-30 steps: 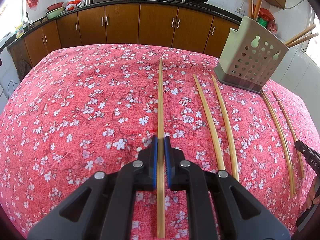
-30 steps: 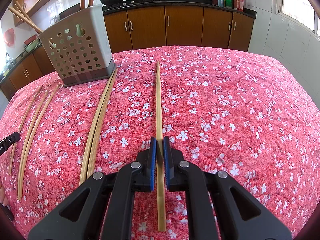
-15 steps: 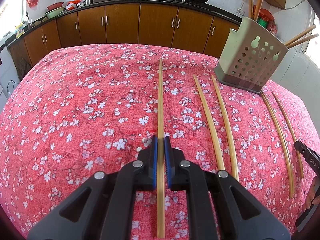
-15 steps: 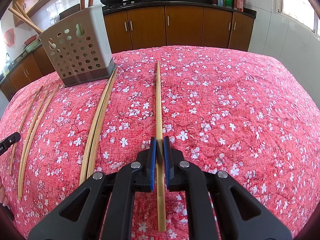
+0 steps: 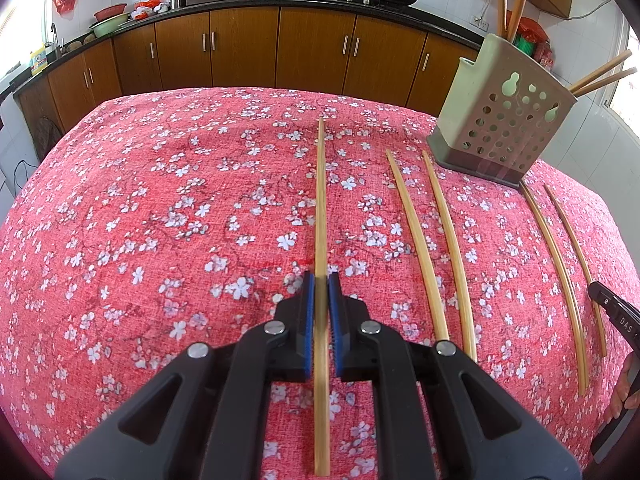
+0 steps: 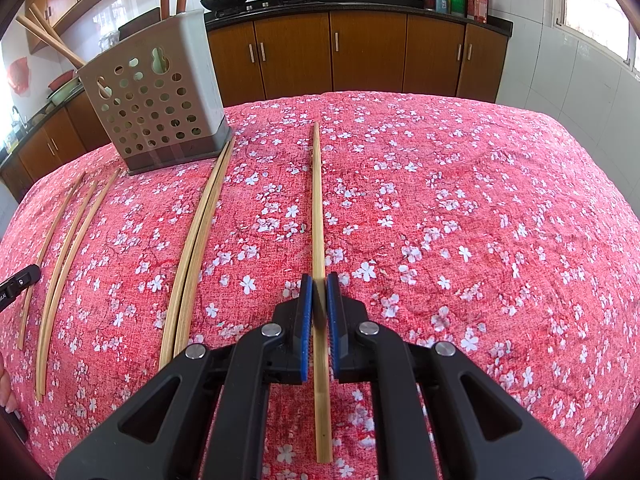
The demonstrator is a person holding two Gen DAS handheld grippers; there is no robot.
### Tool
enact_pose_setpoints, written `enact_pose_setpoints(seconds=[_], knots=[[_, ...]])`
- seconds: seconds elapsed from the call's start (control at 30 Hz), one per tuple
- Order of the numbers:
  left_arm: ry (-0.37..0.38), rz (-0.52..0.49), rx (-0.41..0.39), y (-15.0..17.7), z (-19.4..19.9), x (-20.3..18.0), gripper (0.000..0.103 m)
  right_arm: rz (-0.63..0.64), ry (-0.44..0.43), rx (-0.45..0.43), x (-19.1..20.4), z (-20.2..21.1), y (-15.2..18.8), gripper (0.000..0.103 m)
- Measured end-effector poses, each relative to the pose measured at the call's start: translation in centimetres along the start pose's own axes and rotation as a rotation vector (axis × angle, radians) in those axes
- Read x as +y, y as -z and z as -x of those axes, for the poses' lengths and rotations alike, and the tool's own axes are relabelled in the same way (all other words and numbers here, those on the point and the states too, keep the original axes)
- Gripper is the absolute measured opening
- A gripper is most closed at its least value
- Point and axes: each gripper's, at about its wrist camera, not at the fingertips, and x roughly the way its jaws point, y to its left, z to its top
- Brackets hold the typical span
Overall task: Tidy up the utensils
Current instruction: 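Lift both held chopsticks up and lower them into the metal holder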
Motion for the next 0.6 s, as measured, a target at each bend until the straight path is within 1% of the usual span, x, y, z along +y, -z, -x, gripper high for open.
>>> enact_pose_setpoints(seconds=[0.3,0.43,0.53,0.6], knots=[[0.0,-0.006,0.0,0.0,0.1,-0.5,0.011,-0.002,-0.001,0.0,0.0,0.0,0.0,0.009],[-0.033,-0.062,0.01,0.4,0.3,-1.4,0.011,-0.003,-0.012,0.002,-0.2,0.5,0.6,0.009],[-0.024,-0.063,0.008,1.1,0.6,-1.5,0.011,-0.008,-0.028,0.004,-0.4,1.0,1.2,0.009],[-0.022,-0.063,0.008,1.5,0.8,-1.5,0.009,-0.015,-0.035,0.004,-0.6,1.1,1.4,0.008]])
